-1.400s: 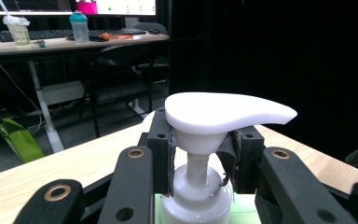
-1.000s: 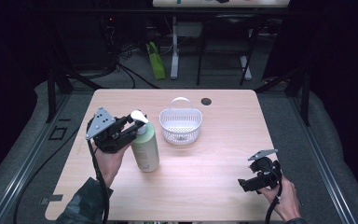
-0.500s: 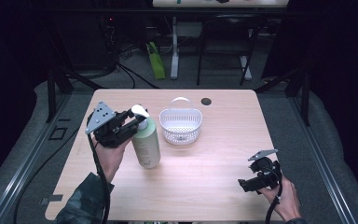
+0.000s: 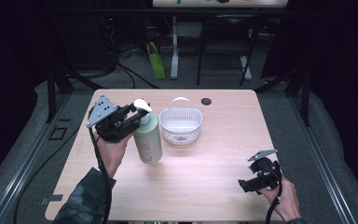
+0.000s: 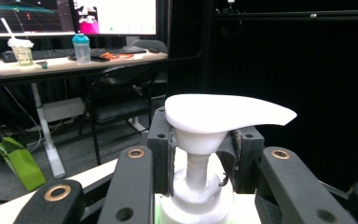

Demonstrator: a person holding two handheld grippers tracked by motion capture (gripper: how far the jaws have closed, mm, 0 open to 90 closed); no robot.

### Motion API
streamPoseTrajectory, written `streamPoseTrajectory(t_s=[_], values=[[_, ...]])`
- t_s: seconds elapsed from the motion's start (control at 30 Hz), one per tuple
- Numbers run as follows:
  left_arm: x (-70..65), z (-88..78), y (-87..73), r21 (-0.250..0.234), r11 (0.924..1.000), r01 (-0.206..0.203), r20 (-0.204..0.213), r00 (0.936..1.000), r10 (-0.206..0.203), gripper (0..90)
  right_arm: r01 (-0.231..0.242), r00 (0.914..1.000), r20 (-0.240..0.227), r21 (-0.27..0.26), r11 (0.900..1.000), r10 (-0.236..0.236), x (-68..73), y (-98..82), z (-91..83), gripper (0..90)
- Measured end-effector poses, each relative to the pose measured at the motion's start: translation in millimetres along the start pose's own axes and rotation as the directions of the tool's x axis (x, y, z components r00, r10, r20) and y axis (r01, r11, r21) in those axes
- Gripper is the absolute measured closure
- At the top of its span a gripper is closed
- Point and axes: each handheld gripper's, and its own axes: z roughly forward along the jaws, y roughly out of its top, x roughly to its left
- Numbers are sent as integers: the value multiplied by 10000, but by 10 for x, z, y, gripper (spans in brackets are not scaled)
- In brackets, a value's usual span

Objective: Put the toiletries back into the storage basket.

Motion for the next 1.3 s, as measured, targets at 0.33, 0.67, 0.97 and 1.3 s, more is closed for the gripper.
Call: streamPoseTrajectory(t_s=[0.33, 0.67, 0.97, 1.3], values=[[-5, 35, 90, -90, 10000, 3, 81, 10000, -3, 675, 0, 10000, 21, 7, 10000, 0, -2, -1, -3, 35], [-27, 69, 222, -252, 9996, -103, 155, 9998, 107, 675, -5, 10000, 15, 14, 10000, 5, -1, -2, -4, 37], [-55, 111, 345, -367, 9990, -271, 218, 9994, 279, 675, 2, 10000, 0, 5, 10000, -2, -1, -3, -4, 37], [-68, 172, 471, -557, 9980, -297, 271, 9991, 312, 675, -3, 10000, -16, 5, 10000, 3, -5, -4, -3, 37]])
